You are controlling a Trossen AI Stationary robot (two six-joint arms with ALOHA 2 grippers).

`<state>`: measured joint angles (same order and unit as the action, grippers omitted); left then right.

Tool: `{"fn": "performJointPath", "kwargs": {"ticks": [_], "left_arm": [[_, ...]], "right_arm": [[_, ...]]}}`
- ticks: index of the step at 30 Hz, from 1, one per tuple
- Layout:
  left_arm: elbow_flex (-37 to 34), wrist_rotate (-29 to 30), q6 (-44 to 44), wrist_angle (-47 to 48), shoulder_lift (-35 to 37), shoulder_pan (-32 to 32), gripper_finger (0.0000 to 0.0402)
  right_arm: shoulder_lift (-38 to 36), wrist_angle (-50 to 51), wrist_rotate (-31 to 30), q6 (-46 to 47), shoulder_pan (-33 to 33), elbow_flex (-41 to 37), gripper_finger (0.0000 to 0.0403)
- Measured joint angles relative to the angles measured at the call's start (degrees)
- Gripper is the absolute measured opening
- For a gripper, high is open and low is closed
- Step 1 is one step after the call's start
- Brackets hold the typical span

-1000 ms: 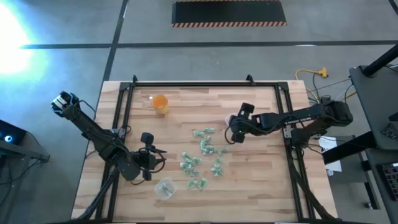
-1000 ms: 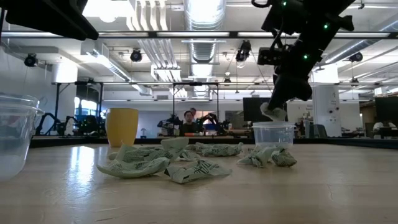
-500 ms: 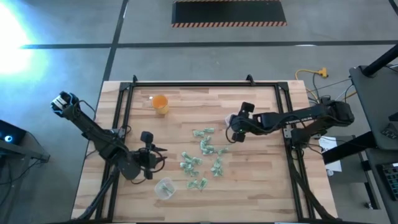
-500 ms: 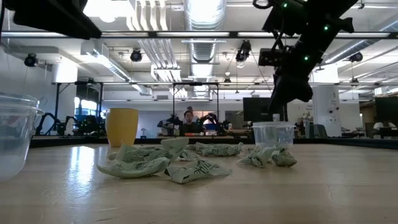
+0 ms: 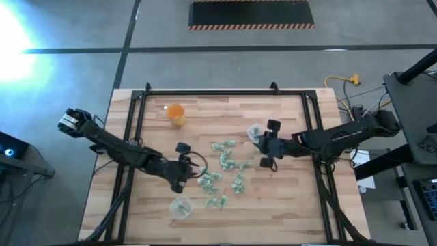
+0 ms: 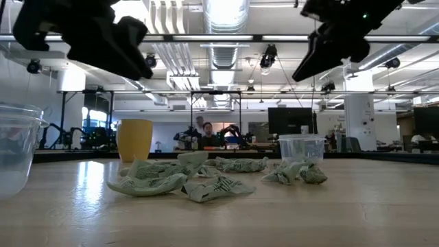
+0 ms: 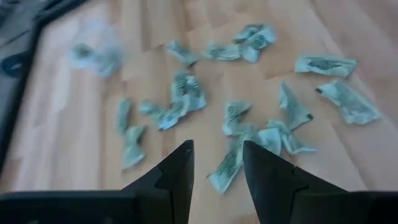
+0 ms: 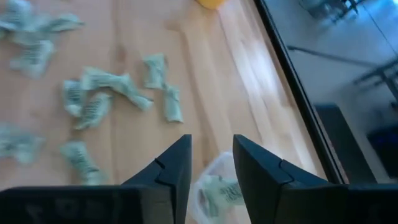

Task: Pick and place Stevia / Truvia into bins
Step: Put the green stevia packet into the bottom transparent container

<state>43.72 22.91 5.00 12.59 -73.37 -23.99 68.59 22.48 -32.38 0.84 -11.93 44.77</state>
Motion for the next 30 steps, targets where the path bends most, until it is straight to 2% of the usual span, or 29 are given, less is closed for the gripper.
{"fn": "performJointPath", "kwargs": {"ticks": [4,6,10,16,19,23,30], "left_arm": [[1.93,-10.34,4.95,-6.46,-5.52,1.48,0.0121],[3.60,-13.54,6.19,-6.93,-8.35,1.85,0.0121],[6.76,-14.49,7.71,-6.24,-14.22,2.55,0.0121],[11.94,-20.49,7.97,-6.13,-21.78,4.41,0.0121],[13.80,-21.08,7.97,-5.78,-24.79,5.29,0.0121],[16.17,-21.78,7.50,-2.66,-27.88,6.39,0.0121],[16.79,-25.96,7.36,-2.64,-30.40,8.00,0.0121]], "right_arm": [[-0.08,-1.80,0.08,-1.85,-2.83,0.00,0.0099],[-0.08,-2.51,0.04,-2.29,-3.60,0.00,0.0096],[-0.06,-2.33,0.07,-2.34,-4.10,0.00,0.0089],[-0.01,-2.48,1.18,-2.35,-4.08,0.00,0.0082],[-0.01,-2.48,1.20,-2.34,-4.08,0.00,0.0081],[-0.01,-2.49,1.36,-2.34,-4.08,0.00,0.0085],[0.01,-2.35,1.36,-2.10,-4.08,0.00,0.0082]]}}
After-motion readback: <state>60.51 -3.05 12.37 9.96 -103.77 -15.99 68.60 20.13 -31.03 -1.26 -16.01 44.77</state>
